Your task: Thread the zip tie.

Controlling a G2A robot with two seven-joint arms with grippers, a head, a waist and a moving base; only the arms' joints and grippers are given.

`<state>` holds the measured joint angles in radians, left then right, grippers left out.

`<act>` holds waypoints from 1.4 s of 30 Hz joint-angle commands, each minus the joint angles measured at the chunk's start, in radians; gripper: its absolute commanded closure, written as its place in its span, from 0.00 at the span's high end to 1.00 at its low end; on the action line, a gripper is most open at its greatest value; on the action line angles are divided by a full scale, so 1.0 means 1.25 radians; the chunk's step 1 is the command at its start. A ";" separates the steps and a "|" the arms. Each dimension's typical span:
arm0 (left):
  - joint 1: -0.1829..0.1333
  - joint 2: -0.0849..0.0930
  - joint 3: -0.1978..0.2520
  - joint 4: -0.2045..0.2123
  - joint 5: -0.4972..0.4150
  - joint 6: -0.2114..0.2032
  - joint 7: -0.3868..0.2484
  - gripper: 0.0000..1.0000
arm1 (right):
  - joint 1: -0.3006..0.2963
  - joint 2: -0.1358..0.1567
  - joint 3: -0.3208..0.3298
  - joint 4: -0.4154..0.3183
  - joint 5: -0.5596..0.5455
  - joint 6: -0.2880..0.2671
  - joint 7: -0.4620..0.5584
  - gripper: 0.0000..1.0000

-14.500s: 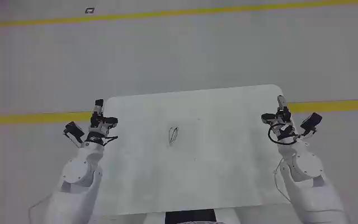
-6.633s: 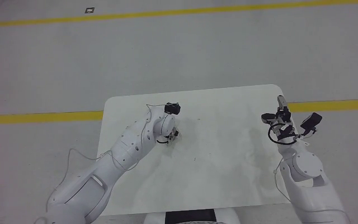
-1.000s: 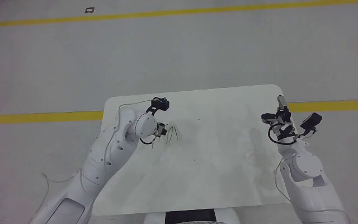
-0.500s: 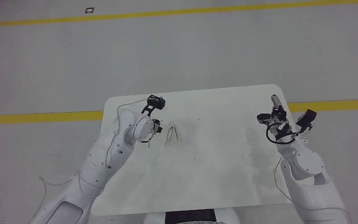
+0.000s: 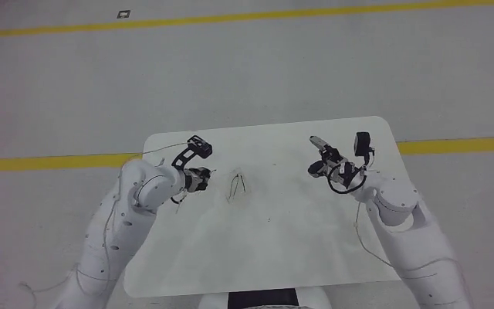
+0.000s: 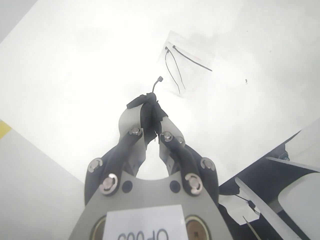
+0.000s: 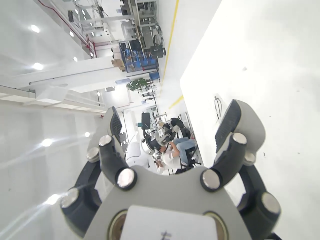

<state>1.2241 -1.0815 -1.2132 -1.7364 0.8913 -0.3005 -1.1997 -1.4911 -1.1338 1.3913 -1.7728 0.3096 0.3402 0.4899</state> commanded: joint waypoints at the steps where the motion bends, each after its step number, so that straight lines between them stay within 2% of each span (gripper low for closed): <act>1: 0.000 0.001 -0.001 0.001 -0.005 -0.010 0.002 0.00 | 0.000 0.000 0.000 0.000 0.002 0.000 0.000 1.00; 9: 0.001 0.001 -0.001 0.003 -0.002 -0.007 0.006 0.00 | 0.000 0.000 0.000 0.000 0.002 0.000 0.000 1.00; 10: 0.004 0.001 0.002 0.008 0.005 -0.004 0.020 0.00 | 0.000 0.000 0.000 0.000 0.002 0.000 0.000 1.00; 12: 0.009 0.003 0.006 0.015 0.008 -0.032 0.053 0.00 | -0.001 0.000 -0.005 0.004 -0.004 0.000 0.006 1.00; 15: 0.010 0.009 0.020 0.007 0.012 -0.032 0.077 0.00 | 0.018 0.002 -0.028 0.023 -0.006 0.000 0.058 1.00; 21: 0.000 0.034 0.058 -0.006 0.016 -0.032 0.119 0.00 | 0.109 -0.005 -0.135 0.097 -0.022 0.000 0.151 1.00; 26: -0.009 0.059 0.080 -0.006 0.017 -0.032 0.151 0.00 | 0.186 -0.019 -0.225 0.175 -0.012 0.000 0.175 1.00; 31: -0.024 0.080 0.116 -0.012 0.020 -0.032 0.164 0.00 | 0.227 -0.029 -0.268 0.217 0.038 0.000 0.201 1.00; 38: -0.025 0.081 0.118 -0.011 0.023 -0.032 0.163 0.00 | 0.229 -0.029 -0.268 0.218 0.040 0.000 0.201 1.00; 40: -0.021 0.080 0.127 -0.010 0.038 -0.032 0.189 0.00 | 0.224 -0.030 -0.270 0.218 0.049 -0.004 0.199 1.00; 42: -0.021 0.081 0.140 -0.015 0.075 -0.032 0.207 0.00 | 0.220 -0.032 -0.272 0.231 0.100 0.000 0.233 1.00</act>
<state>1.1980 -0.9805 -1.0456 -1.7531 0.9606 -0.3396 -0.9528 -1.2148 -1.1727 1.0527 -1.4930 0.4011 0.3378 0.7573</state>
